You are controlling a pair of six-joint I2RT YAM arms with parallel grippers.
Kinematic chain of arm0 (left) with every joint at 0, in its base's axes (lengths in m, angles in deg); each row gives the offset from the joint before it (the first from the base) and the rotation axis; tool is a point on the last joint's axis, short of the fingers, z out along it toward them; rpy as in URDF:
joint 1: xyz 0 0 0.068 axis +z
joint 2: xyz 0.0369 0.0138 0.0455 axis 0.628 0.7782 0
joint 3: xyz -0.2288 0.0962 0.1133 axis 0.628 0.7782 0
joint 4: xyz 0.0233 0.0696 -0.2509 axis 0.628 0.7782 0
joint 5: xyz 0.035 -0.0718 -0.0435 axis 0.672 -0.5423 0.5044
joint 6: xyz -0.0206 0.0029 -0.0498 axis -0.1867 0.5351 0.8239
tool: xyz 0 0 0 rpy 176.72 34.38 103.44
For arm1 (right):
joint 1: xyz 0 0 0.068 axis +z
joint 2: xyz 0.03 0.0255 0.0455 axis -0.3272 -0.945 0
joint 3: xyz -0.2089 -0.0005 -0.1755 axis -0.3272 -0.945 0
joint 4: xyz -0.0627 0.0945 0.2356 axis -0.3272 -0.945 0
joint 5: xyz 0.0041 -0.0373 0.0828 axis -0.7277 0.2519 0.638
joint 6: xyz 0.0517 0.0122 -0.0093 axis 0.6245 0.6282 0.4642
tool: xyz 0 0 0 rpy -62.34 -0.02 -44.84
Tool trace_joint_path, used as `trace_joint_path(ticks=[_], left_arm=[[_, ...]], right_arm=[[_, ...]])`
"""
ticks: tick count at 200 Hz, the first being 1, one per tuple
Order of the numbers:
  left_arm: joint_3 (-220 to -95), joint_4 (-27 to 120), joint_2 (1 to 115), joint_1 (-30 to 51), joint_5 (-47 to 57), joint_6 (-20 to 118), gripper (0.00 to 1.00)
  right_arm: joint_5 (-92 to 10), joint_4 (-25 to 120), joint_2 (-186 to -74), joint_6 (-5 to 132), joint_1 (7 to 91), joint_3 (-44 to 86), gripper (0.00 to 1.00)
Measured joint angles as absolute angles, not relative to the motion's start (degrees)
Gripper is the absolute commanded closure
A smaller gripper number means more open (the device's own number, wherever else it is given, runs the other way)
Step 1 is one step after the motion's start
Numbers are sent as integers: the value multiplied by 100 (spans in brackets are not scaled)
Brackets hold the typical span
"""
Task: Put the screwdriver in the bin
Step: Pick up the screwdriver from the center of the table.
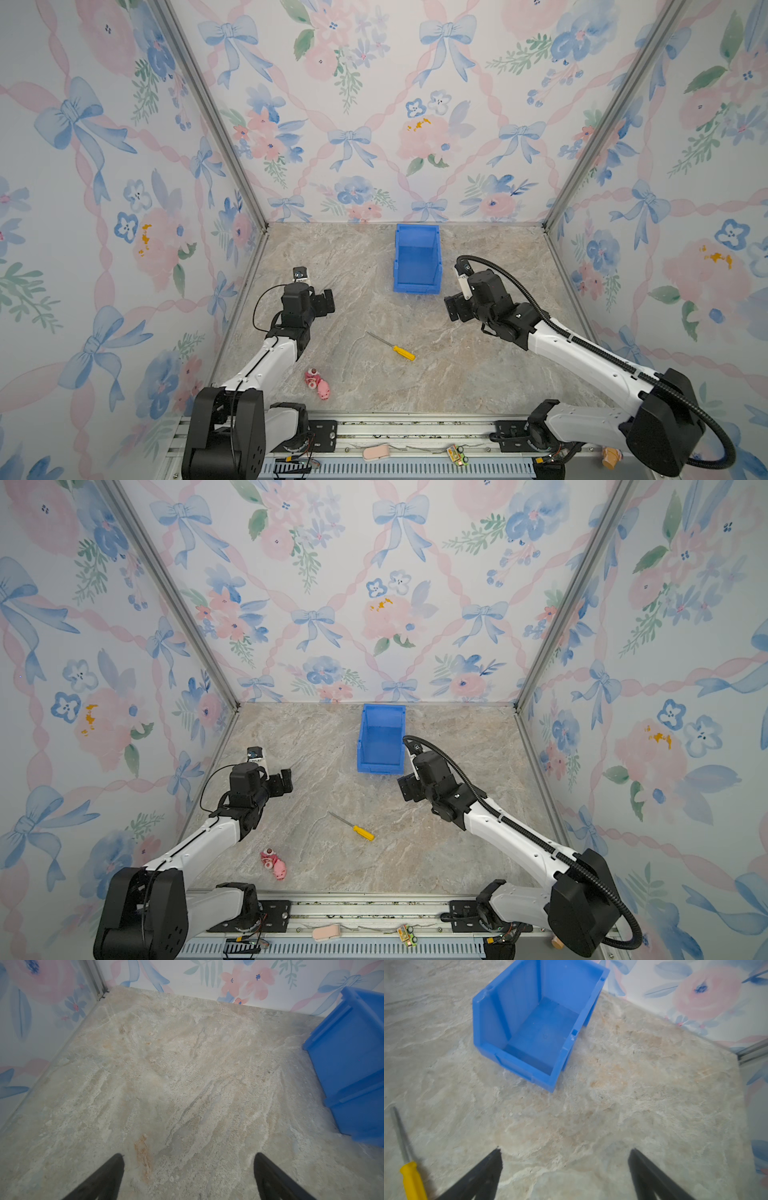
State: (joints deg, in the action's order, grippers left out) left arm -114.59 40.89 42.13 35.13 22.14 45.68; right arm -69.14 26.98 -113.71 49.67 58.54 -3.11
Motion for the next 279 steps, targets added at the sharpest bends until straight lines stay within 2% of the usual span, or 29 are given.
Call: trace_joint_path(ticks=[36,71,129,163,242,279], left_arm=[[-11743,4808,4213,3330,1567,5094,2],[-11714,5188,4173,3067,1025,5468,2],[-11349,5438,3550,2927,809,5798,2],[-11175,5562,3271,2916,813,5861,2],[-10965,5730,2932,2914,1012,5964,2],[-10914,5733,2927,2914,1080,5966,2]], right_arm=[[-6293,2152,-11681,5262,6667,-206,3],[-5733,2040,-12508,5319,7237,78,3],[-4964,2145,-13666,5249,7460,362,0],[-4772,2254,-14053,5243,7476,521,5],[-4955,2285,-14448,5192,7521,642,33],[-5082,2287,-14507,5212,7559,661,52]])
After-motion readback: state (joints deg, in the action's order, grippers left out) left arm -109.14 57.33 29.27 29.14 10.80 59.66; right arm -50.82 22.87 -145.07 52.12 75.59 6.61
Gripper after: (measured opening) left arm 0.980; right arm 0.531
